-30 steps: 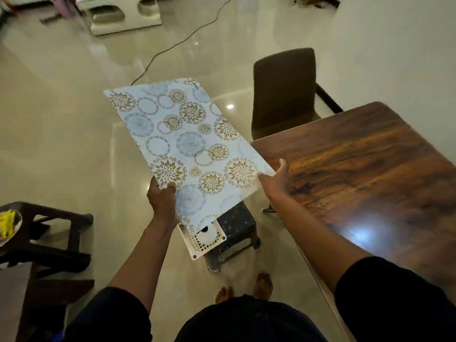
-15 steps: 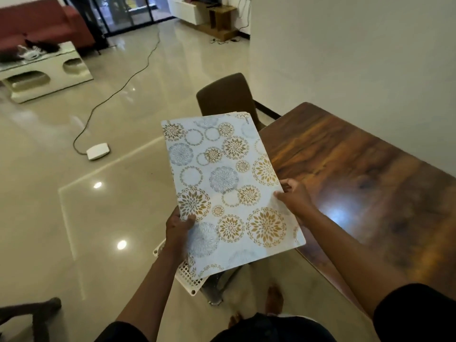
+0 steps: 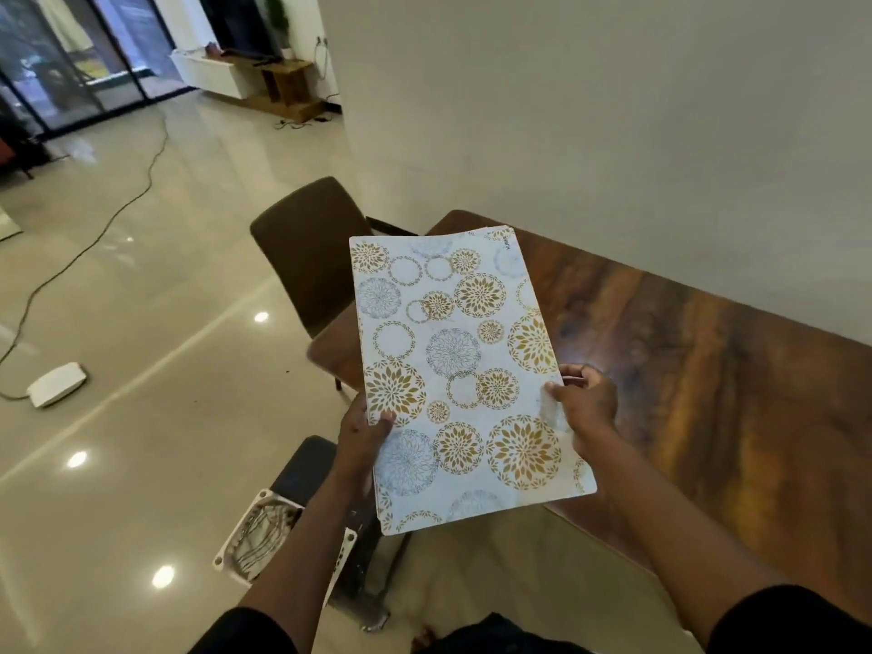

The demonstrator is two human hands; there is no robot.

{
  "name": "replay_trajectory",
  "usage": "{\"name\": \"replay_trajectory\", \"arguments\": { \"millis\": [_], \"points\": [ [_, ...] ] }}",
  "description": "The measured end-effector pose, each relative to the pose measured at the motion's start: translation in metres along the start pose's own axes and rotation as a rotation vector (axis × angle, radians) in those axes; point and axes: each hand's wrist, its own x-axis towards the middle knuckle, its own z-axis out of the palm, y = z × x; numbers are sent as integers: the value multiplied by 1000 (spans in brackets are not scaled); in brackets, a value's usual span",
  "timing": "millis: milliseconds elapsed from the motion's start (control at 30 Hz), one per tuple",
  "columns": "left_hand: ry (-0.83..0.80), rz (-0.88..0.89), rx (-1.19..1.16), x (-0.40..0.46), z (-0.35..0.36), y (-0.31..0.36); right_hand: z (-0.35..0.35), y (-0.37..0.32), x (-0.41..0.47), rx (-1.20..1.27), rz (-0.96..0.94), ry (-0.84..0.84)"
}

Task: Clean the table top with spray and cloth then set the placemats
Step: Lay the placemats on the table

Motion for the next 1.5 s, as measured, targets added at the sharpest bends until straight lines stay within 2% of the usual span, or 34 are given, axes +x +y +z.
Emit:
{"name": "replay_trajectory", "arguments": {
  "millis": [367, 667, 900, 1100, 1500],
  "points": [
    [-32, -149, 47, -3, 160, -18, -154, 13, 24, 62, -23, 144],
    [-52, -142, 134, -14, 254, -53, -278, 46, 44, 39, 36, 232],
    [-111, -117, 181, -5, 300, -67, -346, 74, 38, 92, 154, 367],
    [-141, -161, 187, 16, 328, -76, -388, 97, 32, 110, 204, 596],
    [-327, -60, 367, 123, 345, -75, -444, 137, 25, -120, 425, 905]
  ]
}}
